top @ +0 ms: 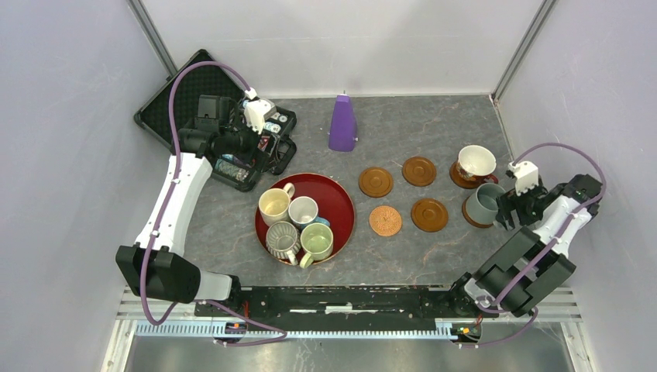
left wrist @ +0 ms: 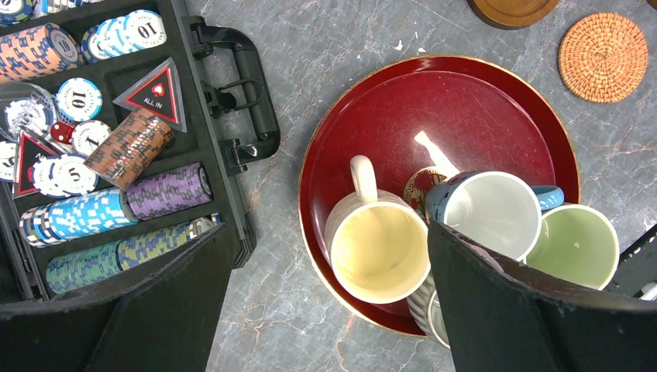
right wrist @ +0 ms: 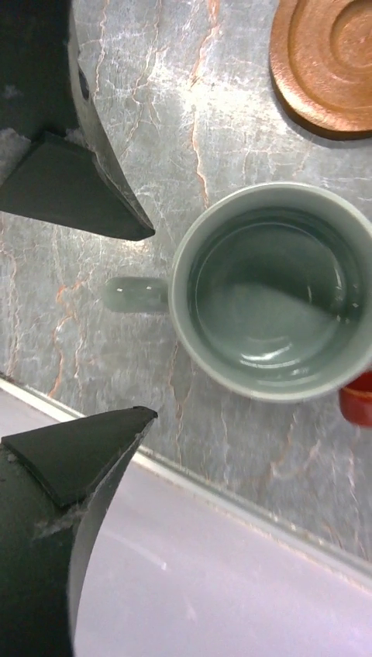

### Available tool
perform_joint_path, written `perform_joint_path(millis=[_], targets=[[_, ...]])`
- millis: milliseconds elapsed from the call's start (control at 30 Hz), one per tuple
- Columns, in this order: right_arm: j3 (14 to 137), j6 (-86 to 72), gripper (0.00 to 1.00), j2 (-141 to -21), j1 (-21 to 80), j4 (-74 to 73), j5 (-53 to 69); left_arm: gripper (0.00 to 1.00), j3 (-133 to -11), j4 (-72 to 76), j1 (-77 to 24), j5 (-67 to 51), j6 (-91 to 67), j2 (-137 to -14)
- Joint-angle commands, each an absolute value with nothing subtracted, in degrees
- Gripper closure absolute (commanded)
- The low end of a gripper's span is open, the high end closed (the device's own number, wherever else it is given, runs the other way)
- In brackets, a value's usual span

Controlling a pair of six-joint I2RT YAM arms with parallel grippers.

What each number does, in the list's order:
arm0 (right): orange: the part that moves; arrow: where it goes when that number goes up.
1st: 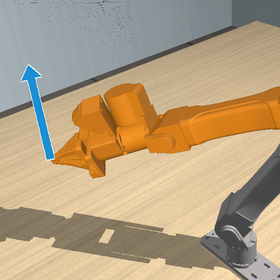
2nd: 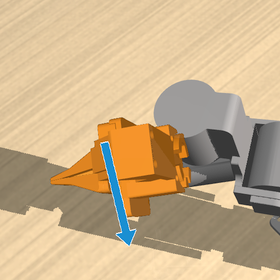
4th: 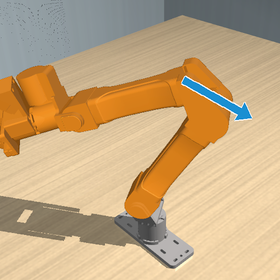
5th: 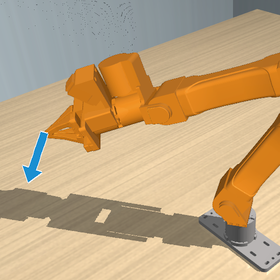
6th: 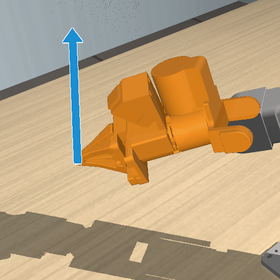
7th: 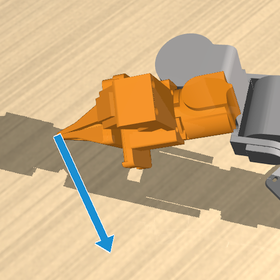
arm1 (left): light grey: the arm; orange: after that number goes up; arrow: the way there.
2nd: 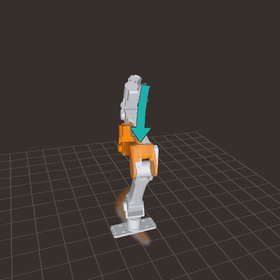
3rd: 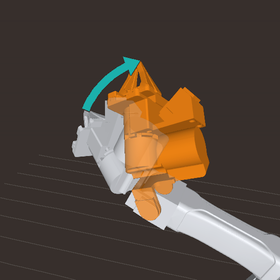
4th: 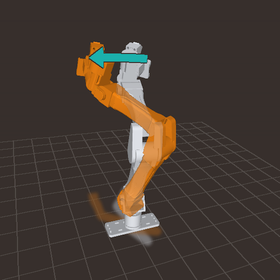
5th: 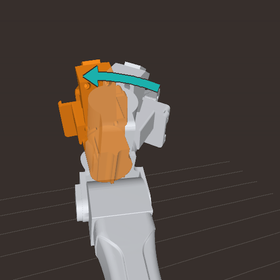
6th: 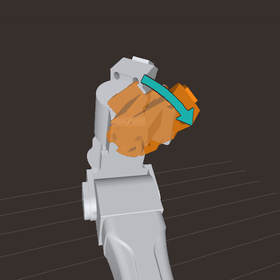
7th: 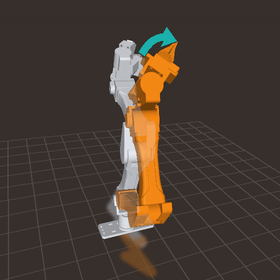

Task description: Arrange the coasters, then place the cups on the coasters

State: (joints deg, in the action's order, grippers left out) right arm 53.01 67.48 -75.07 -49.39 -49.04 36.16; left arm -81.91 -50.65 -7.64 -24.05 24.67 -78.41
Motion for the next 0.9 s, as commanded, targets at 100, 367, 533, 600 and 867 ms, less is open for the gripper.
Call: perform_joint_path(millis=[100,367,533,600,867], targets=[[63.9,62.9,0.02,-69.9,-48.4,-54.1,41.1,0.0,-83.7,-49.4,-7.9,-22.6,23.8,-76.6],[71.9,43.3,0.02,-71.4,-44.7,-46.8,58.5,0.0,-79.5,-43.8,-7.9,-15.6,17.4,-72.2],[83.2,42.7,0.02,-78.8,-27.6,-52.5,49.3,0.0,-81.0,-48.8,-7.9,-14.2,15.4,-72.4],[81.2,38.0,0.02,-78.2,-22.0,-46.9,46.2,0.0,-80.1,-49.2,-7.9,-13.9,14.2,-71.6],[71.8,34.1,0.02,-78.1,6.5,-37.1,33.3,0.0,-72.7,-47.5,-7.4,-10.0,10.3,-66.1]])
